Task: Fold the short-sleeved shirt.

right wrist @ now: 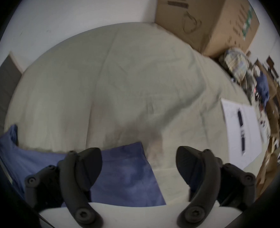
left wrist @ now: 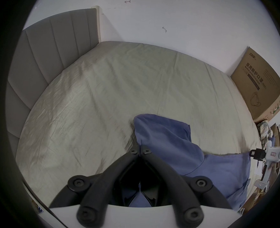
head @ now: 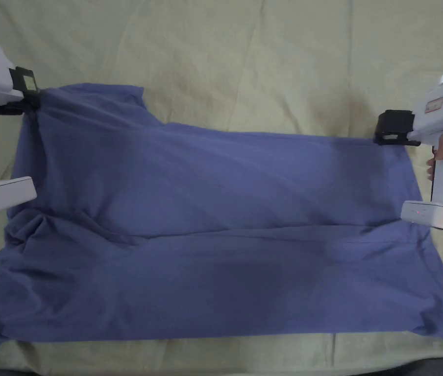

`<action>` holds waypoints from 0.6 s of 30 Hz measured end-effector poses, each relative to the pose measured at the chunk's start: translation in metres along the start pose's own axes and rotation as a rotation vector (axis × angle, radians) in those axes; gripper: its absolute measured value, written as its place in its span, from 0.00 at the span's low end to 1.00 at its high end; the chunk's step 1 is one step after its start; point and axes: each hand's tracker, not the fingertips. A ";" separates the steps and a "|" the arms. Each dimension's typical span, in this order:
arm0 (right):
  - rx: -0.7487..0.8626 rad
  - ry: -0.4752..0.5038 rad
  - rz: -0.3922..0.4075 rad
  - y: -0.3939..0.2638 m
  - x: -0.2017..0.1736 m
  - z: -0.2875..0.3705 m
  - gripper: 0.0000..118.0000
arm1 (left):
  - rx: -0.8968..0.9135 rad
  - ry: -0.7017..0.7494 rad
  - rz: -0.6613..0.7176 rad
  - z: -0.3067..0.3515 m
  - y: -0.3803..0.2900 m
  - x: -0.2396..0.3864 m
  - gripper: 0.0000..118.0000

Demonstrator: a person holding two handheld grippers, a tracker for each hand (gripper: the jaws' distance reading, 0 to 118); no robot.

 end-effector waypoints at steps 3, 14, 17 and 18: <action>0.017 0.002 -0.034 0.005 0.004 -0.019 0.44 | -0.009 0.012 -0.002 0.003 -0.006 0.010 0.00; 0.028 0.039 0.035 0.005 0.001 0.009 0.02 | -0.036 0.023 0.024 0.007 -0.018 0.017 0.00; 0.099 0.068 0.068 0.005 0.007 0.043 0.02 | -0.023 0.009 0.034 0.011 -0.012 0.001 0.00; 0.114 0.082 0.065 0.008 0.010 0.051 0.02 | -0.016 0.000 0.038 0.015 -0.011 -0.005 0.00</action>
